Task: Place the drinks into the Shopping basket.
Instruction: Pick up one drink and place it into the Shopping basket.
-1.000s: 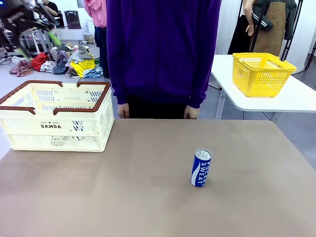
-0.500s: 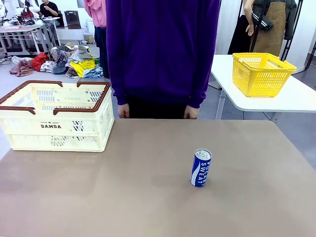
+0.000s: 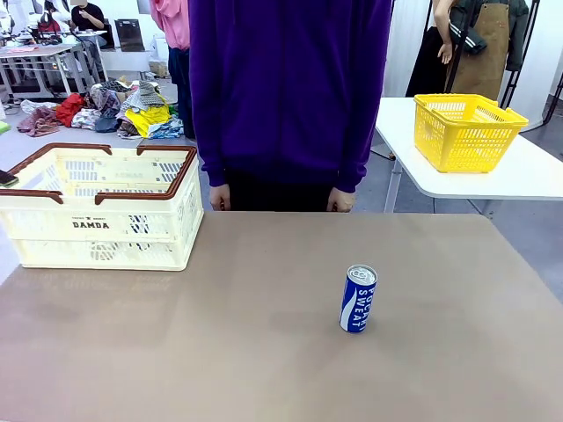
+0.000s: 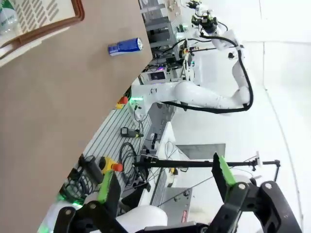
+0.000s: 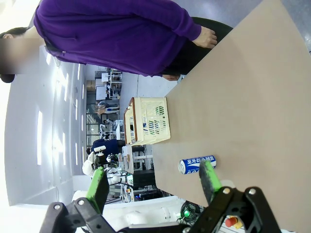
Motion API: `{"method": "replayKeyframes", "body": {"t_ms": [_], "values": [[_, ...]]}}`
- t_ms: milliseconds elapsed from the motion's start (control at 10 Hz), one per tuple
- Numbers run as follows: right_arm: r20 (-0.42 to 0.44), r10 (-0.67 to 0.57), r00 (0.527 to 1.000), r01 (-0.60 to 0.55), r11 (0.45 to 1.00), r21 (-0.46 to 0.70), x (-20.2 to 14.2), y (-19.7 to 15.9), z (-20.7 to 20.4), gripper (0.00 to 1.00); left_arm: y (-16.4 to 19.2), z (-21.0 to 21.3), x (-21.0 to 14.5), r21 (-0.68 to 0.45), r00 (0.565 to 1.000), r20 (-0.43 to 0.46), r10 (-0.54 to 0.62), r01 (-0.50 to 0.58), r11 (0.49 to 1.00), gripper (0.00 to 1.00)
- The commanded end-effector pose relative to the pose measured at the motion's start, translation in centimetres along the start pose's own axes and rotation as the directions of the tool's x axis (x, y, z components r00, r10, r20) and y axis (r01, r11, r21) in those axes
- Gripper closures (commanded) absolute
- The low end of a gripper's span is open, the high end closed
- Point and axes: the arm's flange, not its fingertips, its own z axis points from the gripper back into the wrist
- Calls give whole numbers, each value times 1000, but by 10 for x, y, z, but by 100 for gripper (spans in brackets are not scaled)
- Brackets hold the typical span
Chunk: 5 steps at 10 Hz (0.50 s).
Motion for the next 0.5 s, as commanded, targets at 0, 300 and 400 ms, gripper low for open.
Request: {"method": "replayKeyframes", "body": {"t_ms": [0,300,400], "values": [[2,24,1000,-24,1000,19,1,1,0,0,-15,12,-29,8,998,13,-57,57,998,0],[2,24,1000,-24,1000,19,1,1,0,0,-15,12,-29,8,998,13,-57,57,998,0],[2,24,1000,-24,1000,19,1,1,0,0,-15,12,-29,8,998,13,-57,57,998,0]]}}
